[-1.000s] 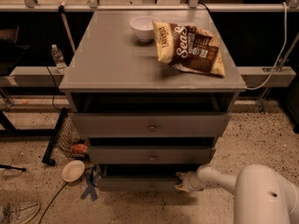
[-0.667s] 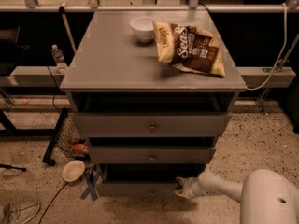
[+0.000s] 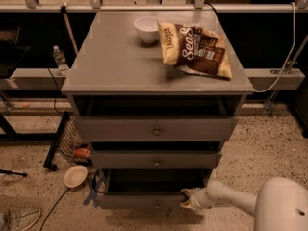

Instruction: Open bottom drawer

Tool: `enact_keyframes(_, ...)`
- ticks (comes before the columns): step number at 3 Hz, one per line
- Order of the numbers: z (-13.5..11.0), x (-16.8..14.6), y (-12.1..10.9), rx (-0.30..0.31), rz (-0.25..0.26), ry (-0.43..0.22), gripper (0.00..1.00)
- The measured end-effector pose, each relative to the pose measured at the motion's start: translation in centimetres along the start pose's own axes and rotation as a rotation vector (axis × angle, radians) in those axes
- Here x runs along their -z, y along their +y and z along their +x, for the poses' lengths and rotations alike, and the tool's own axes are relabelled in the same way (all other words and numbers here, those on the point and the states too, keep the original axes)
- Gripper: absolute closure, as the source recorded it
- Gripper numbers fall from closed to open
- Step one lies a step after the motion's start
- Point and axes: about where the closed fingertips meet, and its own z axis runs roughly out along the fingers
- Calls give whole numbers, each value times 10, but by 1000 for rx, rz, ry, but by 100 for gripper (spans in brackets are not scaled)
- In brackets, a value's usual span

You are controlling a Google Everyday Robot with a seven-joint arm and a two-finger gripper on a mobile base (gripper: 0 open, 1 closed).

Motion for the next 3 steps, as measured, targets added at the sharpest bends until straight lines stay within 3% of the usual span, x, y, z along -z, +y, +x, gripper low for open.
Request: enact_keyframes(3, 0, -1, 8, 2, -14, 17, 100)
